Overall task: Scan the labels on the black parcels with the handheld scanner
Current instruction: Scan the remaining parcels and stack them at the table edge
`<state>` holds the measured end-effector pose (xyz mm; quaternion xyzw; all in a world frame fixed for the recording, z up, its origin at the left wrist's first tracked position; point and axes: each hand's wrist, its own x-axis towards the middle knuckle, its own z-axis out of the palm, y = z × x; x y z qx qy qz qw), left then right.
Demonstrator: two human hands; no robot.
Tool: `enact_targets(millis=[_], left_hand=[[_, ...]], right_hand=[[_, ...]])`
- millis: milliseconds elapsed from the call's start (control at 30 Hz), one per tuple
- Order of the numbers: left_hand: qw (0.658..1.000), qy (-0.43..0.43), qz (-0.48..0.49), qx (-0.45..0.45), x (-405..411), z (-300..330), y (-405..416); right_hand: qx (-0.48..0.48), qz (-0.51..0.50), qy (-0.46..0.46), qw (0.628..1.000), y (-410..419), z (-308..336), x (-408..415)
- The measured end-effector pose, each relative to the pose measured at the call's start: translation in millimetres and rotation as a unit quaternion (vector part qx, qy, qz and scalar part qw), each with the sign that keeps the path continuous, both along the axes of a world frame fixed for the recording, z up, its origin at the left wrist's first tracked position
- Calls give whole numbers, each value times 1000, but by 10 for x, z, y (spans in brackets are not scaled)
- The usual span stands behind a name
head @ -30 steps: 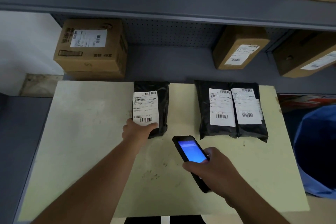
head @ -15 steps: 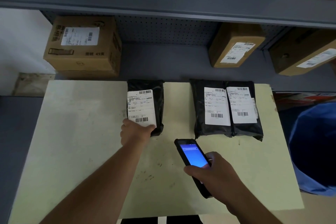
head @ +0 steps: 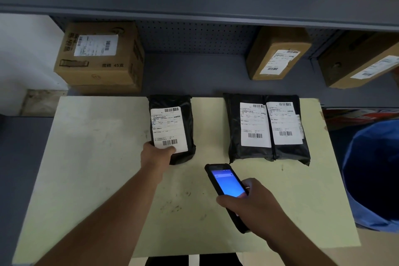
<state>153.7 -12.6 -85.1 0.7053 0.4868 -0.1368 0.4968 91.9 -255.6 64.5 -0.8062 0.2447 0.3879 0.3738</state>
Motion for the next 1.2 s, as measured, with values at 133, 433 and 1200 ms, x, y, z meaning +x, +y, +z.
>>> enact_targets(millis=[133,433,1200], left_hand=[[998,-16,6,-66,-54,-26,45],[980,-61,42,-183,-154,-54,89],[979,-135,-6,-152,-588,211,24]], right_hand=[[5,5,-3,1000,14,21,-2],[5,20,-17,1000,101,58,9],[19,87,6,996,374,229,-23]])
